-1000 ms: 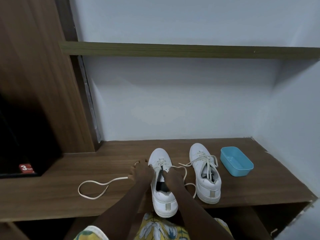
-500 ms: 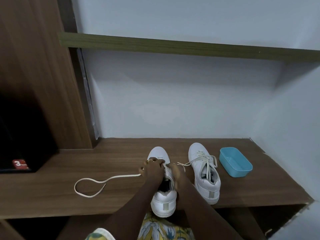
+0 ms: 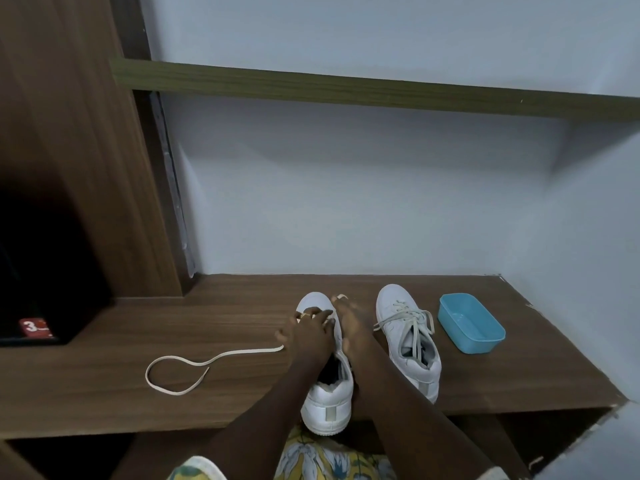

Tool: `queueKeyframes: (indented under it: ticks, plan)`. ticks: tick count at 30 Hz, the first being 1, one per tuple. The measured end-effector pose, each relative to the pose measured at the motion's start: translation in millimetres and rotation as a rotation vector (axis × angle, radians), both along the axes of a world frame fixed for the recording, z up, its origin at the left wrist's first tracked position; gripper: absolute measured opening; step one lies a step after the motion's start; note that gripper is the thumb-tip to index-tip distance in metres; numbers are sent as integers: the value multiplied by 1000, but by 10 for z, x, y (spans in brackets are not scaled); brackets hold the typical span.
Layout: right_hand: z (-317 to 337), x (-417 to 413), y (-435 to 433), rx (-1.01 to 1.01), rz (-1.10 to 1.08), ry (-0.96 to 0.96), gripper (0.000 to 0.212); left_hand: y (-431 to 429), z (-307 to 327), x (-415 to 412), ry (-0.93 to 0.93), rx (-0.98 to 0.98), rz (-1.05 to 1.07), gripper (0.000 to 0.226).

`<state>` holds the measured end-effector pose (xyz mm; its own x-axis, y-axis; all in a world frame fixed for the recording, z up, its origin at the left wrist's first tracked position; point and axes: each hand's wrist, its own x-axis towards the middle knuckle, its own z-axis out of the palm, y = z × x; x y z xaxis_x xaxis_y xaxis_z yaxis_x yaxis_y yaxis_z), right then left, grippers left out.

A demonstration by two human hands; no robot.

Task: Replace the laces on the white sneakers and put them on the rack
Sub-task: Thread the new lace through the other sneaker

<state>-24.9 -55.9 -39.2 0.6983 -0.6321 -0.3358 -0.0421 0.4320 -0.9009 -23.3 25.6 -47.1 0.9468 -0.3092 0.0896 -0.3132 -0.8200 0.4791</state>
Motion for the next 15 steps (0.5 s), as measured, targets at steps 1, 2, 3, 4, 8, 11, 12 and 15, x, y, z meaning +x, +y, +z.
queueKeyframes:
  ticks: [1,2,3,4,8,11,12,15]
  plan:
    - [37,3,3,-17,21,-14,13,-34,37,24,3,-59,-1,32]
    - [61,12,-19,-27,49,-38,18,-80,47,72,34,-153,1,31]
    - [99,16,-19,-38,68,-46,20,-117,57,116,72,-277,0,29]
    - [119,22,-38,-59,72,-66,19,-159,67,157,119,-412,-3,28]
    - [296,-7,-143,-149,27,-58,8,-279,-19,311,199,-635,12,30]
    - [477,-15,-248,-100,54,-102,28,-260,75,226,176,-589,-10,17]
    - [525,2,-288,-124,40,-108,31,-246,99,169,177,-520,-8,20]
    - [709,21,-372,-196,-39,-135,28,-222,73,30,112,-110,-48,26]
